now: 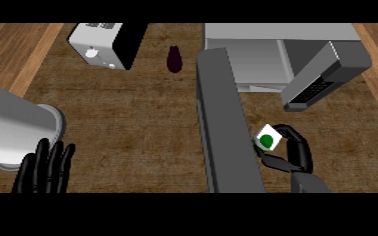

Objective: Pick up the milk, place it into the microwave and close the microwave

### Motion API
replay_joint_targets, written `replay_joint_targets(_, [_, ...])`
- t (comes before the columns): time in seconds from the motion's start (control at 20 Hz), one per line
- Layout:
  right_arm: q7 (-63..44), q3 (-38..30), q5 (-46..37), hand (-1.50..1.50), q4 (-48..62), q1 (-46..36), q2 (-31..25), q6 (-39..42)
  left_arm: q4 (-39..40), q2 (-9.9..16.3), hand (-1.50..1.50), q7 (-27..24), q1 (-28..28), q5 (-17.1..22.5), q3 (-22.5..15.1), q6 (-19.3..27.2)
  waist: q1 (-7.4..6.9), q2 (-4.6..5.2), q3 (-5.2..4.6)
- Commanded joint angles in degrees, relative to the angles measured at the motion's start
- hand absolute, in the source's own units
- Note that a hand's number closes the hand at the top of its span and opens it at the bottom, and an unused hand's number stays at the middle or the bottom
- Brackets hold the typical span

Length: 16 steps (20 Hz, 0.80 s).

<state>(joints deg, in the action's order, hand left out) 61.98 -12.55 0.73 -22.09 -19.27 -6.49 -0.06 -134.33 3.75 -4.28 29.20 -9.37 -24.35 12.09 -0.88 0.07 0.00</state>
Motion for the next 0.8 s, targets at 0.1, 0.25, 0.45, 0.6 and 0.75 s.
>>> replay_joint_targets(0.1, [9.06, 4.47, -3.17, 1.5, 0.45, 2.04, -2.38, 12.41, -1.98, 1.17, -1.5, 1.05, 0.19, 0.89, 1.89, -0.19, -0.04, 0.14, 0.14])
replay_joint_targets(0.25, [8.81, 6.1, -3.11, 1.5, -2.35, 3.9, -4.84, 17.39, -1.03, 1.36, -1.5, -0.42, 1.39, 1.43, 1.87, -0.34, 0.25, -0.08, 0.07])
replay_joint_targets(0.45, [8.69, 7.66, -2.96, 1.5, -5.66, 6.37, -3.79, 15.58, -2.54, 2.44, -1.5, -0.29, 3.41, 3.9, 2.38, -1.42, 0.26, -0.15, 0.04])
replay_joint_targets(0.6, [3.62, 8.81, -2.22, 1.5, -10.79, 5.69, -1.93, 13.68, -0.82, -1.1, -1.5, 2.58, 0.15, -0.94, -0.92, 2.41, 0.77, -0.18, 0.04])
replay_joint_targets(0.75, [-3.32, 9.65, -1.26, 1.5, -19.25, 8.56, -1.31, 10.82, 0.86, 0.99, -1.5, -2.32, 2.72, 3.54, 2.16, 0.37, 0.86, -0.29, -0.06])
